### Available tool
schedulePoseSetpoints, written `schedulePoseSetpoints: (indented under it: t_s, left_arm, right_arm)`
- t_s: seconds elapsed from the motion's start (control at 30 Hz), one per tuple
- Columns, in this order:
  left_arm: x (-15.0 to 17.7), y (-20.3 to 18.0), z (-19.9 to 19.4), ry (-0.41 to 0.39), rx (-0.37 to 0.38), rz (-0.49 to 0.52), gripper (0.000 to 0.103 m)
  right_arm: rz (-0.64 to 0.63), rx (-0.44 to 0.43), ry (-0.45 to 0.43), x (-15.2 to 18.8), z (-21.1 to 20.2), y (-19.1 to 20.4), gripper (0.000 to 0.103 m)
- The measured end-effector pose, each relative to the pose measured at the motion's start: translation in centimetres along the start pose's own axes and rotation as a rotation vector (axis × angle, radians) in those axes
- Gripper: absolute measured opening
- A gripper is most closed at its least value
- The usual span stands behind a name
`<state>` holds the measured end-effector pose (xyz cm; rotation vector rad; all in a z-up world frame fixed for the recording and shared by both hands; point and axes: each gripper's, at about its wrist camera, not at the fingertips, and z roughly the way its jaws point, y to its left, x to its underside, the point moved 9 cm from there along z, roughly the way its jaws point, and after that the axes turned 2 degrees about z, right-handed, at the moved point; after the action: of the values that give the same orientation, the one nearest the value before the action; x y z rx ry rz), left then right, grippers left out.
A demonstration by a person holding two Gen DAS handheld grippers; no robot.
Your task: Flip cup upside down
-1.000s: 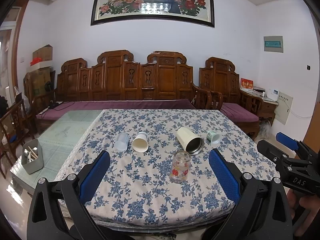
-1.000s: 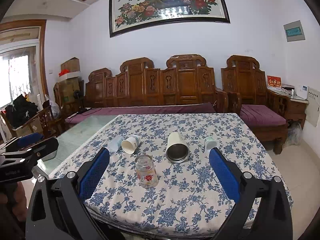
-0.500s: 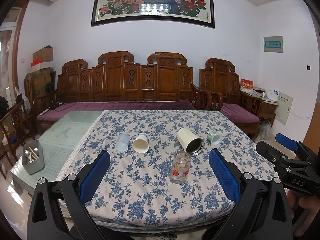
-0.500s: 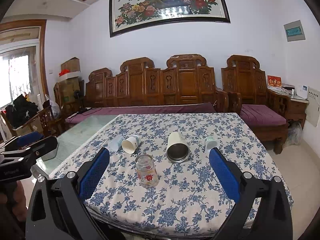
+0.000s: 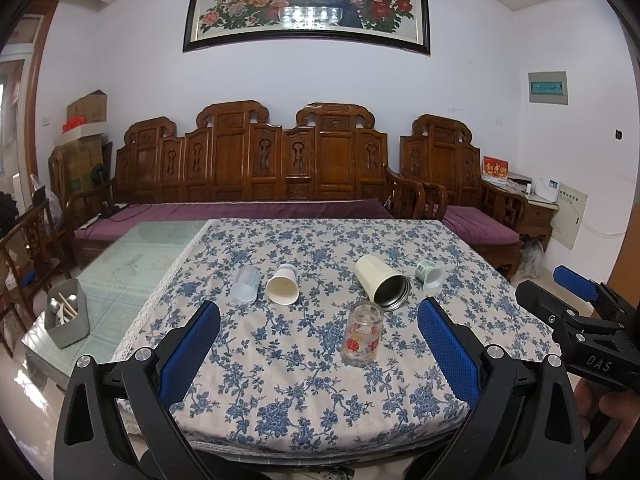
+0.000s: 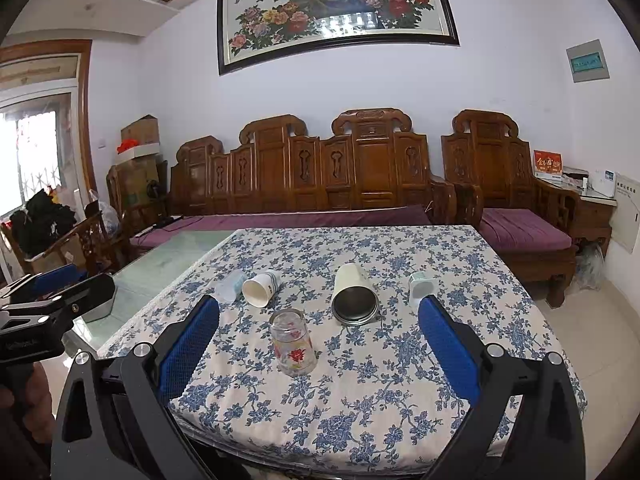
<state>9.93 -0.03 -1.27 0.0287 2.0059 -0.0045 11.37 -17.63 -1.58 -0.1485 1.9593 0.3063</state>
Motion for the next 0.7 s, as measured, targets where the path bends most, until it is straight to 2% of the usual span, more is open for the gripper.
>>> schedulePoseSetpoints:
  t_s: [0.7]
  left_arm:
    - [0.04,-0.36,-0.33,-0.016,0.008,0.001,0.095]
  right_arm:
    - [-0.001,0.000,0.002,0.21,0.15,0.13,0.100]
